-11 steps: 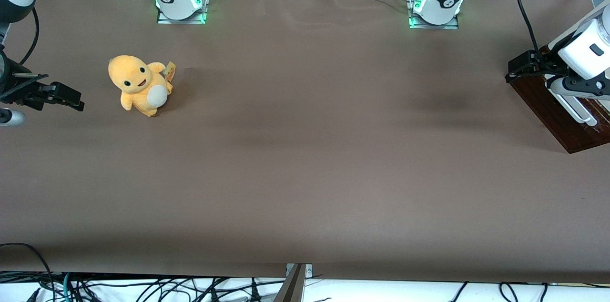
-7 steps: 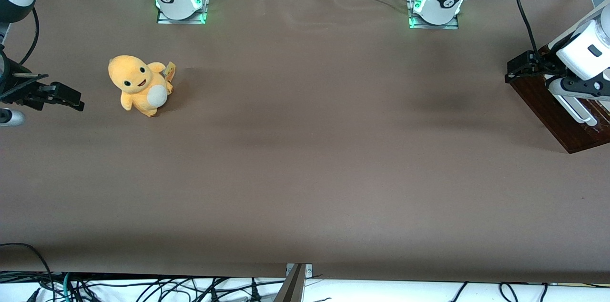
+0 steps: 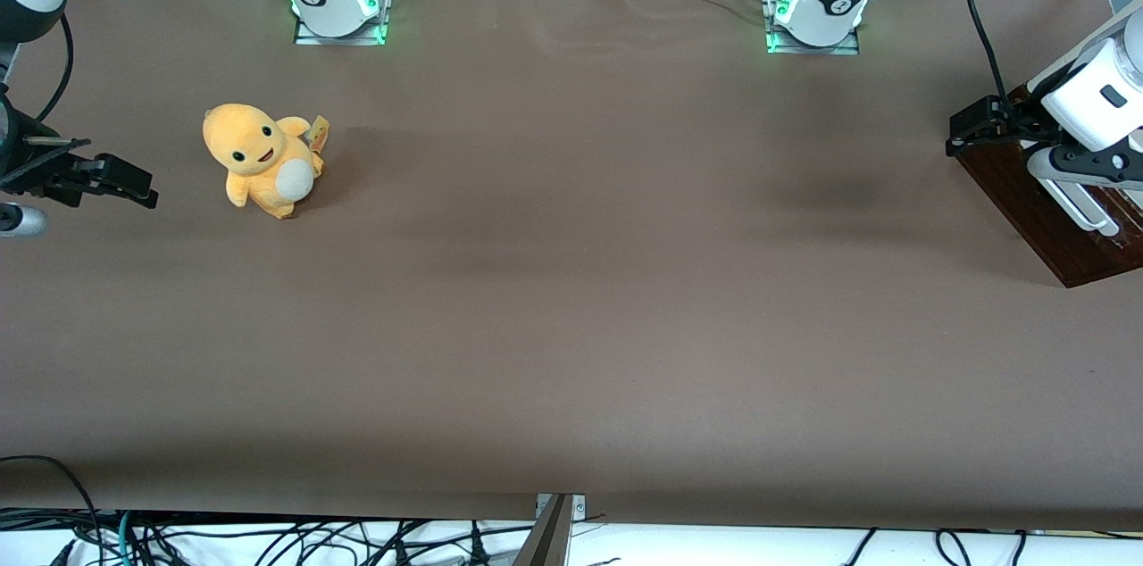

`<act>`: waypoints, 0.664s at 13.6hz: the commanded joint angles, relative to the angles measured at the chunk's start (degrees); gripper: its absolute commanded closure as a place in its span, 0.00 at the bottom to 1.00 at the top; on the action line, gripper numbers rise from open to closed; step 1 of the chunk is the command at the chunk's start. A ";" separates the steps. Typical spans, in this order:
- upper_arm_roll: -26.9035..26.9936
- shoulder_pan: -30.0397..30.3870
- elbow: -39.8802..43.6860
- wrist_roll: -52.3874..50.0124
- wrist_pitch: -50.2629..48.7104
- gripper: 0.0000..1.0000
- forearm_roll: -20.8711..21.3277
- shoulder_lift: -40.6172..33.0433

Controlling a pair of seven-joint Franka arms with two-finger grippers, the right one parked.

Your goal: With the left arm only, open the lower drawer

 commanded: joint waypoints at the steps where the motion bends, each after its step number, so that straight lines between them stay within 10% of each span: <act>1: 0.34 0.10 -0.28 1.17 -0.33 0.00 0.64 -0.34; 9: 0.25 0.02 -0.28 0.99 -1.29 0.00 0.64 -0.26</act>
